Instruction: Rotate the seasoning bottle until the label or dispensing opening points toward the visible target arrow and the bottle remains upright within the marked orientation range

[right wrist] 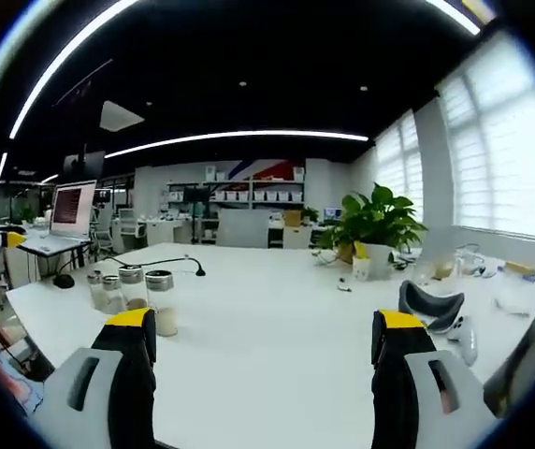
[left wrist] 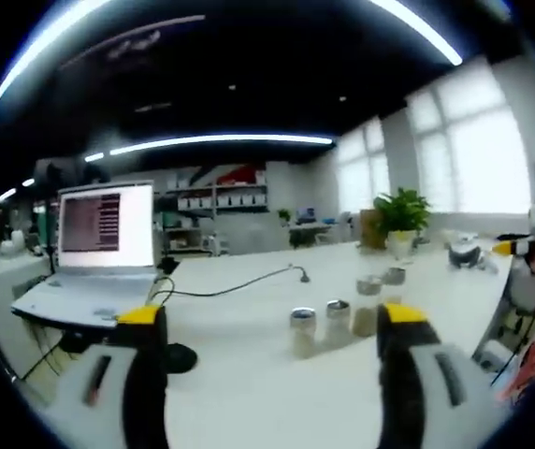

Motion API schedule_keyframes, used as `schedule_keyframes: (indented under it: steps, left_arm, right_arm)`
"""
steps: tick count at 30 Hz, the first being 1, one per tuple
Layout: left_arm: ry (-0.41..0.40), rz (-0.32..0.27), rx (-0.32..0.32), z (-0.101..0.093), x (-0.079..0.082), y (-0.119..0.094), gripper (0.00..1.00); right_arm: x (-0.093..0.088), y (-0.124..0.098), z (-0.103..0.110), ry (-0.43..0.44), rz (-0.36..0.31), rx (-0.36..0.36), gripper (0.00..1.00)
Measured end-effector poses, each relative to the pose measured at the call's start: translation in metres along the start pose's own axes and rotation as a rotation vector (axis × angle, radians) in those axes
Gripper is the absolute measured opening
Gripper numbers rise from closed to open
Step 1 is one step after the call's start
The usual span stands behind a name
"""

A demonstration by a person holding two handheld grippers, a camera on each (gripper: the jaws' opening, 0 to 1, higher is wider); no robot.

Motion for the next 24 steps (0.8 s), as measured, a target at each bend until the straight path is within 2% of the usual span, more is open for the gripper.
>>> schedule_keyframes:
  steps: [3,4,8,13,24]
  left_arm:
    - [-0.001,-0.014,0.004,-0.003,0.001,0.0,0.98]
    - [-0.005,-0.02,0.011,-0.003,0.002,0.001,0.98]
    - [0.014,-0.018,0.016,-0.004,0.001,0.002,0.99]
    - [0.042,-0.017,0.016,-0.007,0.001,0.004,0.99]
    - [0.046,-0.043,-0.004,-0.011,0.003,0.008,0.98]
  right_arm:
    - [0.008,-0.002,-0.003,-0.047,-0.038,-0.061,0.99]
    - [0.007,-0.002,-0.003,-0.064,-0.031,-0.069,0.99]
    - [0.004,0.0,-0.011,-0.046,-0.045,-0.061,0.99]
    - [-0.001,0.004,-0.016,-0.027,-0.029,-0.071,0.99]
    - [-0.009,0.012,-0.011,0.019,-0.009,-0.012,0.99]
Point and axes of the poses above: the point that each gripper's makers call its tool centre point, and the gripper's own axes: y roughly forward along the fingers, z roughly to its left, x roughly out of its top, the point moved 4 cm from there along -y, roughly backward along the fingers, and after that the axes turned 5 degrees about x, right-handed, at the moved point
